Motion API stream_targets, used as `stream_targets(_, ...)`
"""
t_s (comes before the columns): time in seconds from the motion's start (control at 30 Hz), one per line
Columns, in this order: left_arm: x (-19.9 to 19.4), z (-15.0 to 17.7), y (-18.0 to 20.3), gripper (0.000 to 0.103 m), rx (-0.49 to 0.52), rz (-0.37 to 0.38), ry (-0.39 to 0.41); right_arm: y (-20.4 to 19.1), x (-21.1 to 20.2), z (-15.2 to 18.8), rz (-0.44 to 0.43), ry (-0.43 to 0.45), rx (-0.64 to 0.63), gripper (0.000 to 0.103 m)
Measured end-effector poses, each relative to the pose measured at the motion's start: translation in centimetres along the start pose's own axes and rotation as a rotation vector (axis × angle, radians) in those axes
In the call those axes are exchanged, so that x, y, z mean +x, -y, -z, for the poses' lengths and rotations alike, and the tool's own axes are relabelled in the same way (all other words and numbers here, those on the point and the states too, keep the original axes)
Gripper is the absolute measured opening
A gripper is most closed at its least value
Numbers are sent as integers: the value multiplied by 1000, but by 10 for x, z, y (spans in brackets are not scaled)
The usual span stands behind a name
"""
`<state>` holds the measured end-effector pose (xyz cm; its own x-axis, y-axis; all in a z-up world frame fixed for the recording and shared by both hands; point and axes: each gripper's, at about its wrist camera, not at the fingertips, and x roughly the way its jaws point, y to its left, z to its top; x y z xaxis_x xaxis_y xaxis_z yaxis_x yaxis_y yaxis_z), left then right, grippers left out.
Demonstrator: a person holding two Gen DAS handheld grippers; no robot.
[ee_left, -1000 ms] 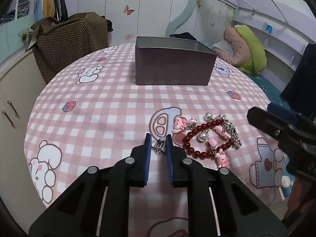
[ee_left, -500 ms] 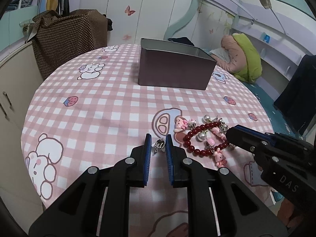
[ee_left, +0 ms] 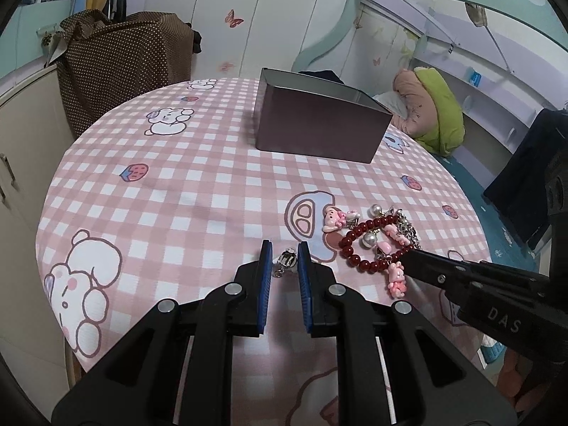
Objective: Organize jewelry
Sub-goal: 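Grasp the silver charm chain with the left gripper while right approaches the red bead bracelet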
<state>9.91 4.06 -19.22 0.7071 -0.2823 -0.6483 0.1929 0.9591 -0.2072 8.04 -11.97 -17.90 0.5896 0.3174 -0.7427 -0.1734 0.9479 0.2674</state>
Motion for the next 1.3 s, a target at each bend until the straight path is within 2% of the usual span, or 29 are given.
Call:
stream_targets(0.2,-1,1,-1,15,0,8,1,-1,3,-4,20,2,29,12)
stream_targets(0.33,-1,2,-2,15,-1,14,3,0,3,-6,39,13,36,24)
stream_targets(0.47,-1,1,-2,15,1,14,3,0,5,-10,42,28,36,42)
stream_targets(0.57,-1,1,-2,15,1,14,3,4,7,-14,40,38,43,51)
stream_targets(0.97,1,1,1,15,9,3,2,24,4,-20,7,46,49,52)
stream_targets(1.3,1,0,1,15,16,-2,0,56,1,-34,93,82,117,52)
